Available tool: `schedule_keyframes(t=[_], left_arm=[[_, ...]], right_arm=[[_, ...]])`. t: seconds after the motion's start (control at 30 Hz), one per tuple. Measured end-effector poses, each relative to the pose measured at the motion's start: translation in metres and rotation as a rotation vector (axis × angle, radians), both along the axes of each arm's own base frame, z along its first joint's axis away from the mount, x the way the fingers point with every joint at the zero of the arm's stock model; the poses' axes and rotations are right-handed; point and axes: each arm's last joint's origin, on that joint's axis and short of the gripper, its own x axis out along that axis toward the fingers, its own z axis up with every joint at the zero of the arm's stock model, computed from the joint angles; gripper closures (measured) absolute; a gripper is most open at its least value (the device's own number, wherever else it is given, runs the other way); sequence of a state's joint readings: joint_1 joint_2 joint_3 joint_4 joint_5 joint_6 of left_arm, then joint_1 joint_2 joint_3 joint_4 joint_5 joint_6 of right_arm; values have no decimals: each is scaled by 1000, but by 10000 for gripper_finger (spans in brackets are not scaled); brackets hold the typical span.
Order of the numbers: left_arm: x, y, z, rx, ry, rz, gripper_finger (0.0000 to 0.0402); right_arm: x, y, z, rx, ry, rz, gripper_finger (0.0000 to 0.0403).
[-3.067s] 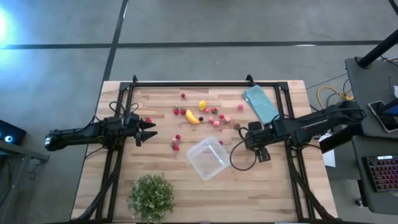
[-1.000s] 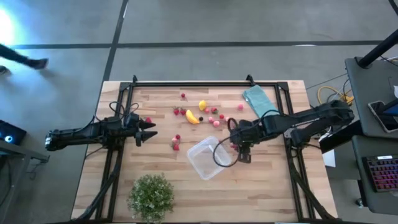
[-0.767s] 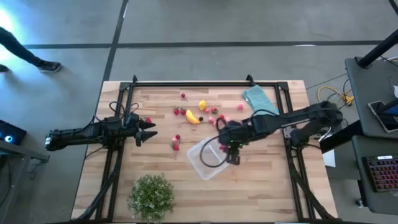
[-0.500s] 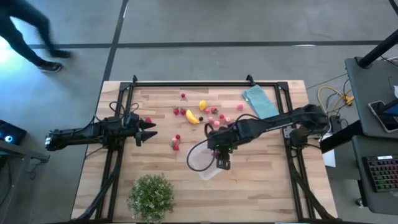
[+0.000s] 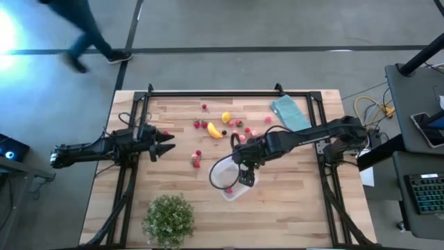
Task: Pick and placing Produce into tupperware
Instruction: Put the strawberry into the transparent bin
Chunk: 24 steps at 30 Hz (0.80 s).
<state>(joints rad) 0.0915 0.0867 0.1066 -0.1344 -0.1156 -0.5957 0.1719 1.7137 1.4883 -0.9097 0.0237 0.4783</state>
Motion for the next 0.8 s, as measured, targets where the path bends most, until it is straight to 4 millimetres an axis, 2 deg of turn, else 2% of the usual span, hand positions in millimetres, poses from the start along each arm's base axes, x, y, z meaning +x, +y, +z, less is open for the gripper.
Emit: schedule_keyframes(t=[0.33,0.6,0.67,0.8], left_arm=[[-7,-1,49,53,-515,5,109],[-17,-1,71,76,-761,8,109],[-17,0,74,73,-792,65,109],[-17,6,84,59,-783,284,109]], right_arm=[[-17,-7,22,-76,-56,-94,132],[-24,-12,22,-162,-7,-104,135],[-25,-15,20,-184,24,-85,137],[-26,-28,19,-212,48,-63,140]])
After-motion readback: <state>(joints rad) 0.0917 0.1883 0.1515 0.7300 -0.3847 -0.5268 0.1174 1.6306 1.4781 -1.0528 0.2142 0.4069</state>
